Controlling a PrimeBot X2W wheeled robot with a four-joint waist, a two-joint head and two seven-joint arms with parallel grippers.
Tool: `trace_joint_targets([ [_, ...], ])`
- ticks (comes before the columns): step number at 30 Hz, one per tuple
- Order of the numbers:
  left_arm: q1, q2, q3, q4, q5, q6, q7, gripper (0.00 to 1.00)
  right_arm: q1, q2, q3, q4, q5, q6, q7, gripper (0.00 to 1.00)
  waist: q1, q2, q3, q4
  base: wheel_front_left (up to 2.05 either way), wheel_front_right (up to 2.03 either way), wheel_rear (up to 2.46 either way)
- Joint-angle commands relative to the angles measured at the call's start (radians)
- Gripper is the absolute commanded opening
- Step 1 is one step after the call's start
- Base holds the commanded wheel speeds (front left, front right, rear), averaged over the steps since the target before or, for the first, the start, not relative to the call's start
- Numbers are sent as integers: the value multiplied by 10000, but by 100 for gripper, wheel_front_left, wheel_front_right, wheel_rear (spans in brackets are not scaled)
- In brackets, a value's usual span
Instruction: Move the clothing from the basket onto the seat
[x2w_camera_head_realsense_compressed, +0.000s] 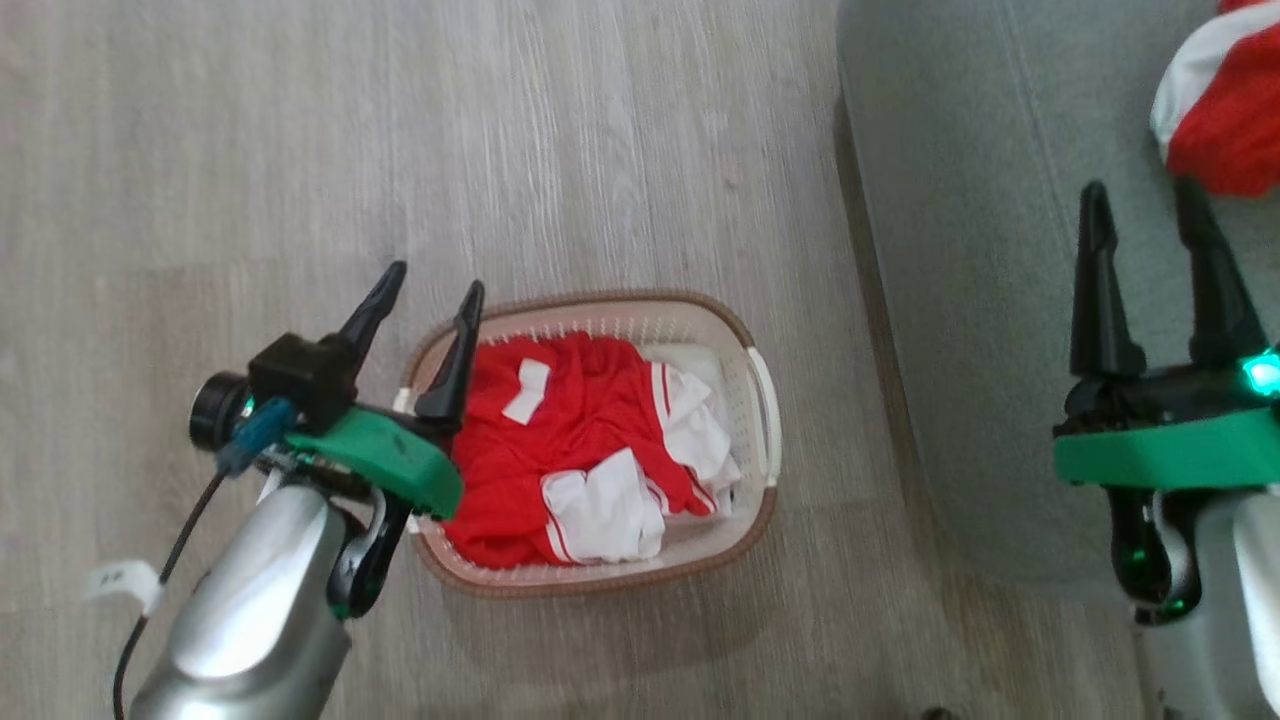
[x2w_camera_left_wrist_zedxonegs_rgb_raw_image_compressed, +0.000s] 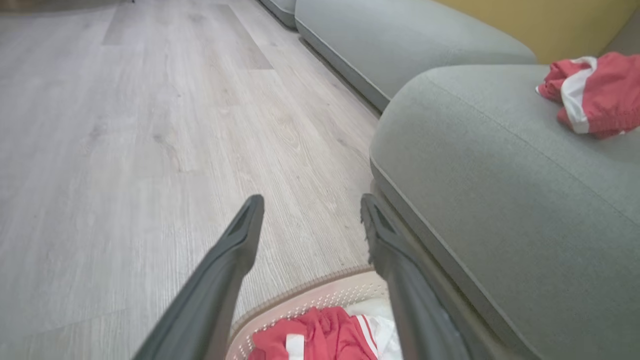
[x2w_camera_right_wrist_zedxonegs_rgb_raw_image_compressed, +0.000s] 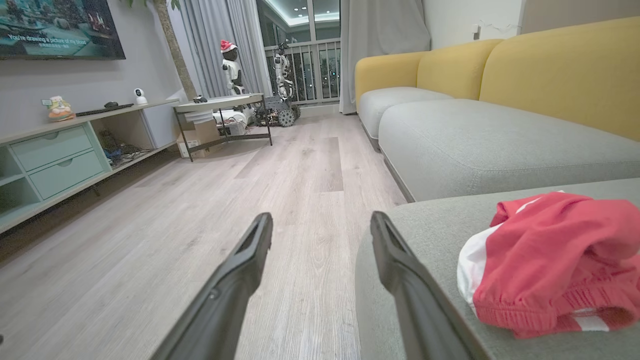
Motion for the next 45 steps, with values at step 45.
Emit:
trace_joint_targets([
  [45, -5111, 137, -3222, 7823, -1766, -1021, 2385, 100, -3498, 766, 340, -2660, -80, -4, -91, 100, -2, 0, 5639, -2391, 0, 0, 0],
])
